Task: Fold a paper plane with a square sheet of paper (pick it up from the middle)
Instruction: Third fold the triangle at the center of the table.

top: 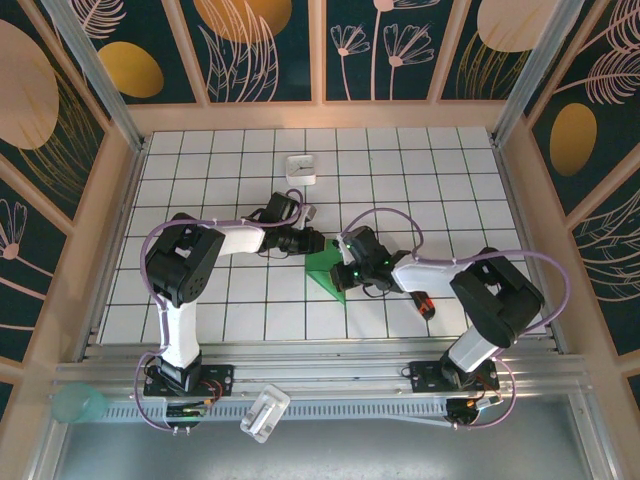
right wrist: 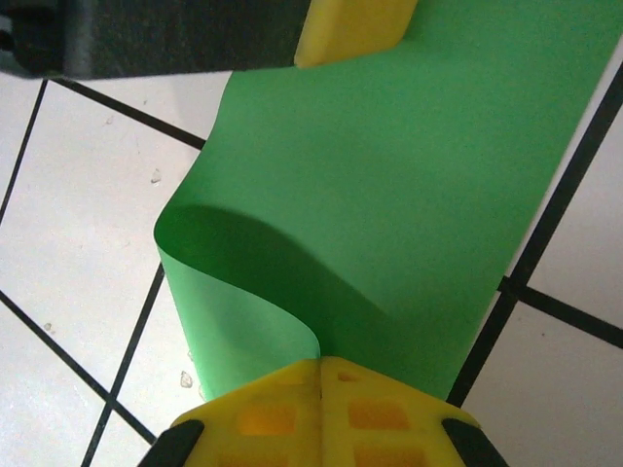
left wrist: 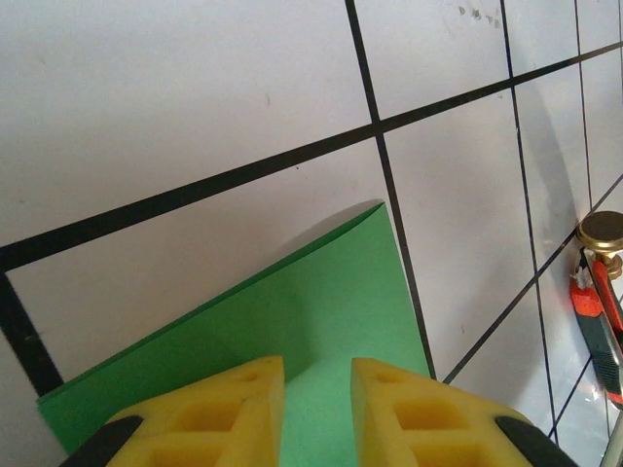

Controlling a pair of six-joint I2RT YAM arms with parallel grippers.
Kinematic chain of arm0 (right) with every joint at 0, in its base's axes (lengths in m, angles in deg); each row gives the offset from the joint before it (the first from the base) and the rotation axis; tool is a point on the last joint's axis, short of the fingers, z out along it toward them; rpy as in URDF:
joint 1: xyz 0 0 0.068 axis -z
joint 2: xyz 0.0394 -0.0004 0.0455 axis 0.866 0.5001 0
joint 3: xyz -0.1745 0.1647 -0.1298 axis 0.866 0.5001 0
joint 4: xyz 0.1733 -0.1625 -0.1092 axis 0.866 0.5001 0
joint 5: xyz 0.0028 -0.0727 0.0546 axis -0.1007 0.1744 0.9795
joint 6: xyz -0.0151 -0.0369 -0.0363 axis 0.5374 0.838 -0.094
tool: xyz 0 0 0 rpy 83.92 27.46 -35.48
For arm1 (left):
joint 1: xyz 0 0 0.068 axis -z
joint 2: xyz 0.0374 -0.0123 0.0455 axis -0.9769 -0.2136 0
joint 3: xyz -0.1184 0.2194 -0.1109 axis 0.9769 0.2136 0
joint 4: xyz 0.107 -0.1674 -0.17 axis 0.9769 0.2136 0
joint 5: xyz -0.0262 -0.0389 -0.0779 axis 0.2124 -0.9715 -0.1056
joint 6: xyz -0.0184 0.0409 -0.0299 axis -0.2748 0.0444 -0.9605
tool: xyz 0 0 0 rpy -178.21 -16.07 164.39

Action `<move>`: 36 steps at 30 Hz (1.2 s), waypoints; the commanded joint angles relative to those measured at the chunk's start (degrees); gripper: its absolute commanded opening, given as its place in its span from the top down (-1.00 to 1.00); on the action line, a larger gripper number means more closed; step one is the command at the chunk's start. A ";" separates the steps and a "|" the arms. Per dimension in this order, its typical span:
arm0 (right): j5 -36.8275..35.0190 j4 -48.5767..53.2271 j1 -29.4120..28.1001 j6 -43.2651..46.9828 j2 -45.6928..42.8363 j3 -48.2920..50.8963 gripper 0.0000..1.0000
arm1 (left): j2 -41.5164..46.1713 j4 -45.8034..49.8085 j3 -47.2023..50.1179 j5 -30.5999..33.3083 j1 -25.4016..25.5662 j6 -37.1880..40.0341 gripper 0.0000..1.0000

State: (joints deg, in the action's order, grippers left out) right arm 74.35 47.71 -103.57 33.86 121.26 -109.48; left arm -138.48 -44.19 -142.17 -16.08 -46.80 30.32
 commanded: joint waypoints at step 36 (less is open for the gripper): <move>-0.83 -0.22 1.25 0.57 0.02 0.98 0.94 | -2.27 3.90 0.13 2.47 0.24 1.54 0.45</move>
State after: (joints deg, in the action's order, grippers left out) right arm 74.27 47.82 -102.87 34.19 122.40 -109.19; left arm -138.48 -44.15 -142.28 -16.04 -46.80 30.49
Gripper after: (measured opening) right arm 0.045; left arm 0.273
